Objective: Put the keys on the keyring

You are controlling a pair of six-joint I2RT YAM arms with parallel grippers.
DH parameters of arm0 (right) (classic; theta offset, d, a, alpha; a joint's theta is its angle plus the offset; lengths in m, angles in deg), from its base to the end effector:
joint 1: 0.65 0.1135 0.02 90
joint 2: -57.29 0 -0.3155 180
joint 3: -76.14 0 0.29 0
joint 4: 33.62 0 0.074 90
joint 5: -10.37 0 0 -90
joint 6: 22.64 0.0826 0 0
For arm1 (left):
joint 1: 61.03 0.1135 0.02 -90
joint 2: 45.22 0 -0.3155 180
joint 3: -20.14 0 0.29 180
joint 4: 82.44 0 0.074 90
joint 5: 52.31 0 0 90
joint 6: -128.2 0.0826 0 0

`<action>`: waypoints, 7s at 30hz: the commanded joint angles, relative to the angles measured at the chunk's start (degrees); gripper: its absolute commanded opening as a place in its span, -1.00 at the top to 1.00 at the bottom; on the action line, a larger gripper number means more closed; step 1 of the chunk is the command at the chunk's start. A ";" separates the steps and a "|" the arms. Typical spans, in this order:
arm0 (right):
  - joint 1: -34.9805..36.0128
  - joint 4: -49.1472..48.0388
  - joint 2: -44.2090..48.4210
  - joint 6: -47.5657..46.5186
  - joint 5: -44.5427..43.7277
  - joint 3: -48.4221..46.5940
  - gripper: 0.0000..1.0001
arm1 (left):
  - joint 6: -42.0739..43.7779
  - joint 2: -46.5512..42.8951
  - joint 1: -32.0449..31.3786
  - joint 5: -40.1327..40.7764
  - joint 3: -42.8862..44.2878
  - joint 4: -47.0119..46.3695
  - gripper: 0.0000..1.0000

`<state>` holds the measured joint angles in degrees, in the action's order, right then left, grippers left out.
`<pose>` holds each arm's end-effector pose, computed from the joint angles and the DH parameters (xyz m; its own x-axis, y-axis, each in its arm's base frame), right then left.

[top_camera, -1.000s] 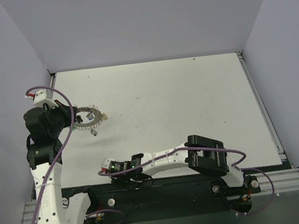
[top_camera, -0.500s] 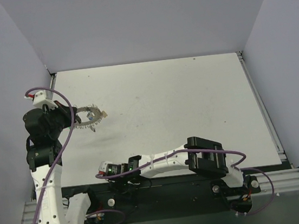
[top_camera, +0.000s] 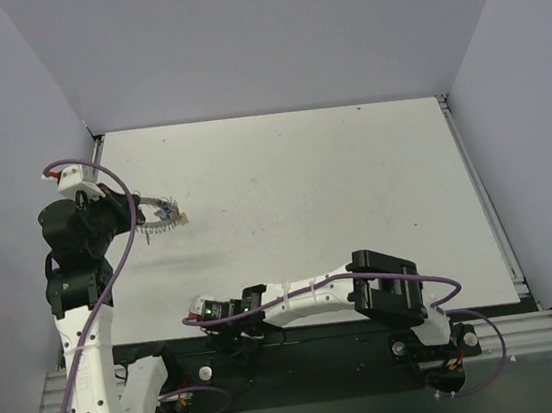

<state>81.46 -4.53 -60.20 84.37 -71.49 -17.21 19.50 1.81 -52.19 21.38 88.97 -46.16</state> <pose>0.0603 0.5202 0.1500 -0.3954 -0.7436 -0.5392 -0.9166 0.2818 0.2836 0.2235 0.0113 0.4137 -0.2729 -0.3538 -0.8946 0.0356 0.9256 -0.3769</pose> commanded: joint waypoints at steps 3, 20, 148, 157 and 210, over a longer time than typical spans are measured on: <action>-2.83 3.34 10.08 7.57 -3.30 4.41 0.09 | 0.86 -0.80 0.48 -0.03 4.55 -2.63 1.00; -5.30 -12.06 15.12 40.47 -12.71 15.68 -0.04 | 0.33 -3.86 0.30 2.25 8.94 5.54 1.00; -43.34 -2.29 14.22 22.01 -0.41 17.95 0.57 | 7.98 0.79 -8.40 -2.58 -1.51 1.50 1.00; -43.35 -2.29 13.52 22.01 0.47 17.77 0.59 | 8.24 0.87 -8.31 -2.49 -1.78 1.24 1.00; -55.39 -30.77 70.11 4.69 39.93 33.86 1.00 | 18.35 4.74 -58.15 -1.00 -1.16 -18.45 1.00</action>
<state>27.71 -30.00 7.99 89.29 -39.30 17.24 35.28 6.31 -108.25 20.98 86.17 -56.11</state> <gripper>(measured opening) 0.027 0.019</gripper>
